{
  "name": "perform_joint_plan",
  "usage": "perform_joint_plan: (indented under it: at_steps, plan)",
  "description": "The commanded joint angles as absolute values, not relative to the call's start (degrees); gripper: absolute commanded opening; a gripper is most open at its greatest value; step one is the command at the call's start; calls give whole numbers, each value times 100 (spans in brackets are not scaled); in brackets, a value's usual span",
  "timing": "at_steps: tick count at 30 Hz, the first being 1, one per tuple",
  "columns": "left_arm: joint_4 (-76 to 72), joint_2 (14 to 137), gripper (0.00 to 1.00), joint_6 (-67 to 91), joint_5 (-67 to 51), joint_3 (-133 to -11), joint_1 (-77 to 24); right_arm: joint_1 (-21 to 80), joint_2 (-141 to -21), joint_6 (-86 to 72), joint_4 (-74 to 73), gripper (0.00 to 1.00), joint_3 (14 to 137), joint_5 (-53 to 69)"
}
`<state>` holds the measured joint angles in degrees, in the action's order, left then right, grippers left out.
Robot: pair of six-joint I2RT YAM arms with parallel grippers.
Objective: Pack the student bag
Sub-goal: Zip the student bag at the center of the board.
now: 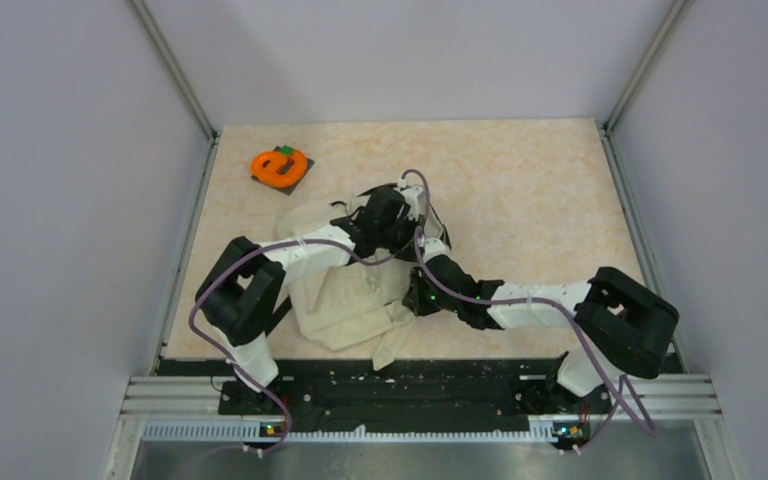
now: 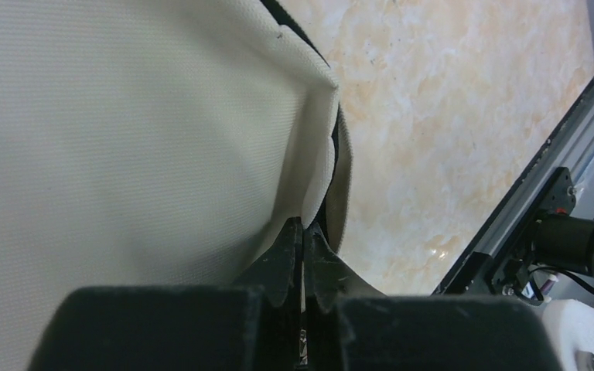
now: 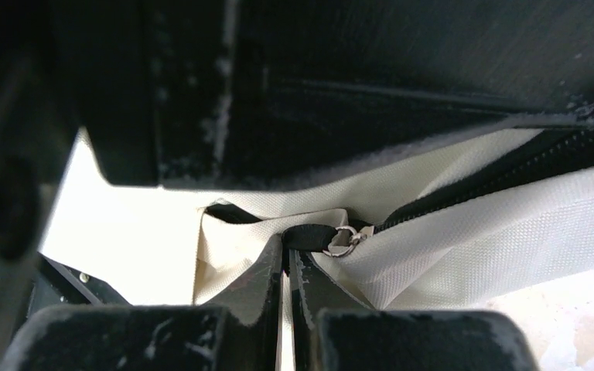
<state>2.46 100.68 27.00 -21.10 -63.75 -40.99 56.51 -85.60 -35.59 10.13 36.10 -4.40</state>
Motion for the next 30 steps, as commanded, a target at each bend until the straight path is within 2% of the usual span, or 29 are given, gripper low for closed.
perform_joint_plan:
  at_steps: [1,6,12,13,14,16,18,19,21,30]
  plan:
    - [-478,10048,0,2400,-2153,-6869,-4342,6331,-8782,-2814,1869,0,4141,894]
    - [-441,10017,0,2274,-1995,-7000,-4342,6599,-8563,-2611,1861,0,4173,967]
    - [-222,9694,0,1759,-1649,-6870,-4337,6636,-7611,-2513,1724,0,3903,933]
    - [-140,9635,3,1644,-1624,-6868,-4334,6636,-7462,-2478,1628,7,3899,898]
    - [-68,9575,10,1570,-1604,-6860,-4333,6636,-7266,-2457,1449,22,3925,803]
    - [-19,9411,32,1467,-1528,-6794,-4333,6631,-7006,-2469,998,52,4019,333]
    - [-18,9160,52,1382,-1417,-6652,-4337,6596,-6759,-2376,412,67,4180,-191]
    - [-18,9052,58,1354,-1337,-6566,-4334,6554,-6652,-2303,223,70,4243,-322]
    - [62,8828,62,1320,-1127,-6392,-4318,6453,-6421,-2123,-59,72,4303,-483]
    - [348,7874,68,1406,-468,-5679,-4307,5590,-5621,-2098,-824,76,4030,-469]
